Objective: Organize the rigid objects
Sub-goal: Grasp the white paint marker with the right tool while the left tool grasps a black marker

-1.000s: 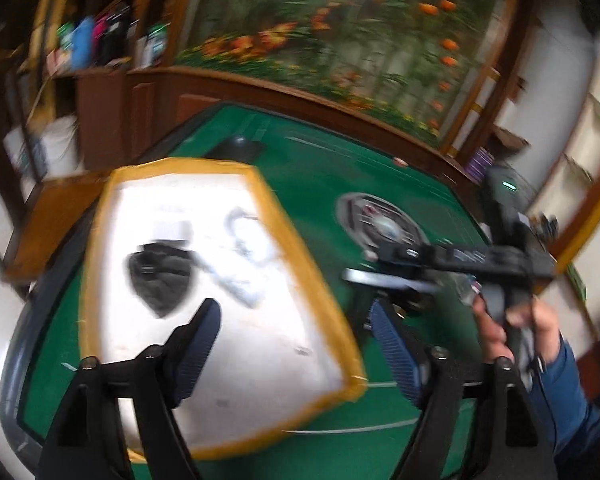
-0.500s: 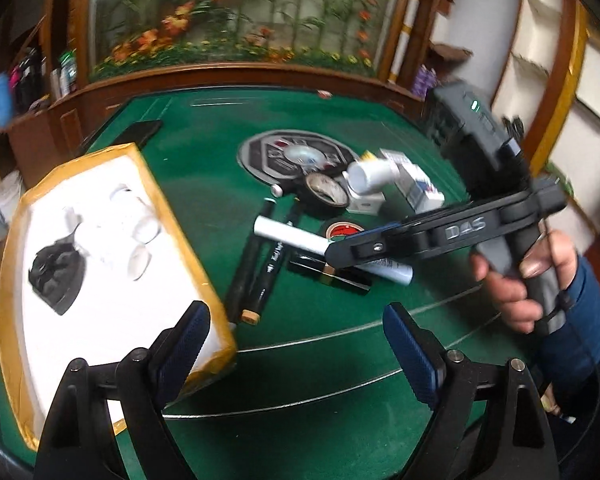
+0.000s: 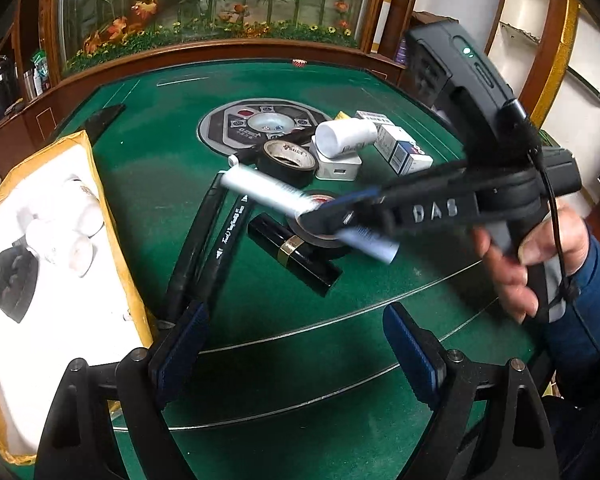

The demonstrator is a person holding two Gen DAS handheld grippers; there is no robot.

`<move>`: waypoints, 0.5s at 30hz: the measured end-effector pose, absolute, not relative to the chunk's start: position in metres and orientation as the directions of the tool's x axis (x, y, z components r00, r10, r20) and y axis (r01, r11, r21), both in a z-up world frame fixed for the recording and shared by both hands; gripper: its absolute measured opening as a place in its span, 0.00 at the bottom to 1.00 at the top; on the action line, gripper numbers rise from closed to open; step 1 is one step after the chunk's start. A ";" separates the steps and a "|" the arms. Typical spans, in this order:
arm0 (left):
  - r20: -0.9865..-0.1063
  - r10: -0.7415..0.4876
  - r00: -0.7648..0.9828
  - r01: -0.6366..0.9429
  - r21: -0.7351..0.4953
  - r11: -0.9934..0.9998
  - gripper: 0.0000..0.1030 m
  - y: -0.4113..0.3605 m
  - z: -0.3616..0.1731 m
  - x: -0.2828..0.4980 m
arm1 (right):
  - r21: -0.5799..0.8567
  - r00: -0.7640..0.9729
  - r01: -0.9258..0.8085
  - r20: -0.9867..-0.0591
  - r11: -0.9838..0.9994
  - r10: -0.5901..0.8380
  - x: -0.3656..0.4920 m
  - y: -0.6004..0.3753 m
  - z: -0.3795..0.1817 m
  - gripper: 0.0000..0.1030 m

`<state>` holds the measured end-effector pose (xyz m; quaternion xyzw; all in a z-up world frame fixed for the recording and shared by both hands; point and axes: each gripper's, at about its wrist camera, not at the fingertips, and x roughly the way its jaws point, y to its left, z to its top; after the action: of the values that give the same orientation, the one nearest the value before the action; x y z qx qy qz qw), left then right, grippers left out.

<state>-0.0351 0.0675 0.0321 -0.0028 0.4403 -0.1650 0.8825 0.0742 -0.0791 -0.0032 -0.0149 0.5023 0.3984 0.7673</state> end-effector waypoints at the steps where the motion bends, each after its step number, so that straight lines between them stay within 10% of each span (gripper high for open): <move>1: -0.778 -0.294 0.555 0.287 -0.152 0.946 0.88 0.067 0.031 -0.034 | 0.340 0.211 -0.622 -0.794 0.705 0.570 0.075 -0.086 -0.002 0.14; 15: -0.775 -0.318 0.547 0.154 -0.280 0.948 0.79 0.062 0.032 -0.004 | 0.298 0.328 -0.594 -0.758 0.747 0.563 0.067 -0.119 0.019 0.13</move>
<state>-0.0044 0.0619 0.0322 -0.0896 0.4565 -0.1348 0.8748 0.0666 -0.1194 0.0194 -0.0167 0.4581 0.3550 0.8148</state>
